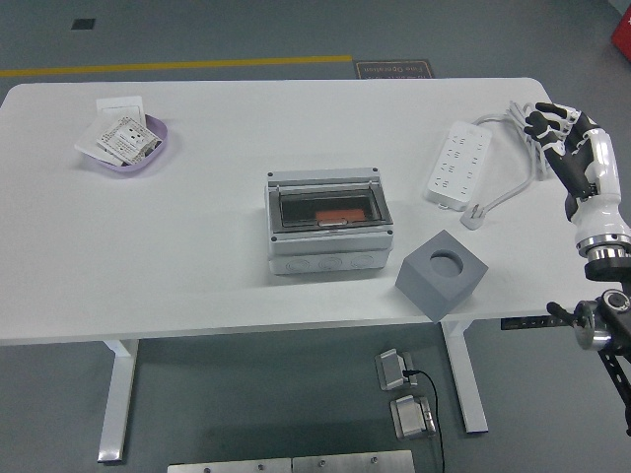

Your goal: Pick up the cylinder from the cube,place it in the box,flap close box

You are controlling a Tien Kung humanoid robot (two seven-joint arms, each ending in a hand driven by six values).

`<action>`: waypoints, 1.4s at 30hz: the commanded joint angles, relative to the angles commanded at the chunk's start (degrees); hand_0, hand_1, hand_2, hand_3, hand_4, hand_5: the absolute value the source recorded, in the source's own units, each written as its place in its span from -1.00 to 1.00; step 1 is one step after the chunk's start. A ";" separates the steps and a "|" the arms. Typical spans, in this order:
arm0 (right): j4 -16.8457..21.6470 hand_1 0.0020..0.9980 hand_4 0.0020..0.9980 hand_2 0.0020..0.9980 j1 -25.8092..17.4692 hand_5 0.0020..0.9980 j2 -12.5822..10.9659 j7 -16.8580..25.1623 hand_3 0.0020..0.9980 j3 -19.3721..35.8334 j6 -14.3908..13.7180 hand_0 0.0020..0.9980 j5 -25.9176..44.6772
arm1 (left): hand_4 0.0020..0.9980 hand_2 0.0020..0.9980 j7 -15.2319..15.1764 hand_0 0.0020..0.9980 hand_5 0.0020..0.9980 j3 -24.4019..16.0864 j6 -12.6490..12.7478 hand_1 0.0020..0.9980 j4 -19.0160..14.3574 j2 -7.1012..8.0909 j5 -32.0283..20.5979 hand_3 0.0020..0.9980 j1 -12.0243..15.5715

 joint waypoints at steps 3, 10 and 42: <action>-0.14 0.25 0.80 0.24 -0.21 0.06 0.19 0.11 0.28 0.38 -0.12 0.49 0.15 | 0.14 0.14 0.00 0.24 -0.80 0.00 0.01 0.28 0.00 0.25 -0.03 0.11 -0.05; 0.00 0.24 0.79 0.24 -0.70 0.04 0.27 0.04 0.27 1.21 -0.38 0.49 0.02 | 0.14 0.14 0.03 0.24 -0.80 0.45 -0.02 0.28 0.05 0.34 -0.53 0.11 0.00; 0.46 0.23 0.75 0.24 -1.51 -0.01 0.49 -0.28 0.27 2.95 -0.52 0.47 -0.84 | 0.13 0.14 -0.10 0.24 -0.80 0.94 -0.09 0.27 0.23 0.06 -2.11 0.11 0.26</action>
